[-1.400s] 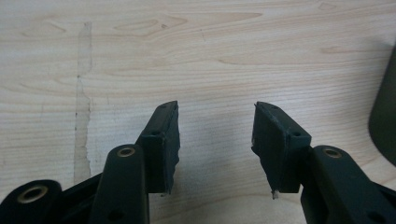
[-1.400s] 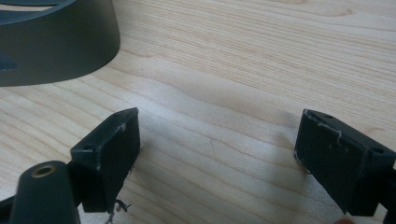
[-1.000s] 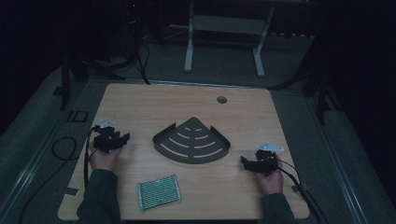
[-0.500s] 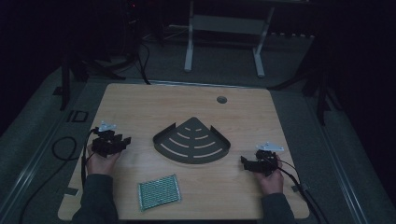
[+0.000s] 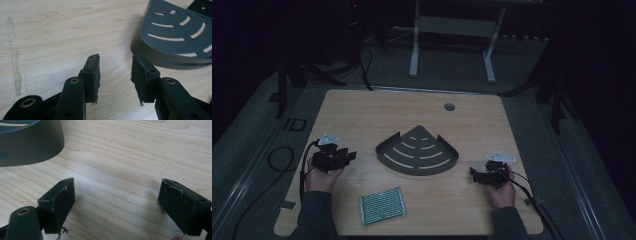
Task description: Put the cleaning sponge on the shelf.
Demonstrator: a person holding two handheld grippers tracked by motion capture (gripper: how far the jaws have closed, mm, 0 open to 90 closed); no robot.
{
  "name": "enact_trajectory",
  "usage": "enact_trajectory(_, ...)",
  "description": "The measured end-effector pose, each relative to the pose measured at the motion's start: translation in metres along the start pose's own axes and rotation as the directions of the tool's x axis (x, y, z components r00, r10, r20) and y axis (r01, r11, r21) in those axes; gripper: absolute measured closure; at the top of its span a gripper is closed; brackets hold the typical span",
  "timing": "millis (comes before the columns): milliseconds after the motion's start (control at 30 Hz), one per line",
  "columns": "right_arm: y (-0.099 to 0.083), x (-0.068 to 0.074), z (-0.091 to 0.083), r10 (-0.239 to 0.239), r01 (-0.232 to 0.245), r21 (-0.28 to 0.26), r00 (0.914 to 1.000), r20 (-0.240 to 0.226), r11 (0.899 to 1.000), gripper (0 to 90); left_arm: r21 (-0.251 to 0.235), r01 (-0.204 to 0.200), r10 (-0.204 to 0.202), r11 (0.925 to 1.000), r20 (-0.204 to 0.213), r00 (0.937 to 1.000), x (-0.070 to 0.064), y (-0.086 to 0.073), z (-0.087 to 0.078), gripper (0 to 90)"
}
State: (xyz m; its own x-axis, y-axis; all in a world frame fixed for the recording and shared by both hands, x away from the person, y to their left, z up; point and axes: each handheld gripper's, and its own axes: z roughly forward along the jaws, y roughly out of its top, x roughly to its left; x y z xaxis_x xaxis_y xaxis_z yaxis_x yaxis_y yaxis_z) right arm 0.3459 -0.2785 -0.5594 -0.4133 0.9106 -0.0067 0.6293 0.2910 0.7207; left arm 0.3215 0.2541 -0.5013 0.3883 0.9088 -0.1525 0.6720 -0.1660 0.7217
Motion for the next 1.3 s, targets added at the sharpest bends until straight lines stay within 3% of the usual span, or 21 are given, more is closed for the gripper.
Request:
enact_trajectory(567,0.000,0.000,0.000,-0.001,0.001,-0.001,1.0000,0.000,1.000,13.7,0.023,-0.056,0.054,0.9981,0.084,0.9950,-0.020,-0.007,-0.005,71.6)
enact_trajectory(900,0.000,0.000,0.000,-0.001,0.001,0.000,1.0000,0.000,1.000,13.7,0.066,-0.122,0.112,0.9904,0.129,0.9853,-0.037,-0.011,-0.002,81.4)
enact_trajectory(1000,0.000,0.000,0.000,-0.001,0.001,0.000,1.0000,0.000,1.000,13.7,0.063,-0.128,0.118,0.9898,0.140,0.9832,-0.041,-0.012,-0.002,83.9)
enact_trajectory(1133,0.000,0.000,0.000,-0.002,0.002,-0.001,1.0000,-0.001,1.000,13.7,0.058,-0.149,0.137,0.9872,0.171,0.9758,-0.048,-0.015,-0.001,89.8)
enact_trajectory(1300,0.000,0.000,0.000,-0.002,0.002,-0.001,1.0000,0.000,1.000,13.7,0.077,-0.162,0.146,0.9837,0.187,0.9715,-0.052,-0.018,0.001,90.0)
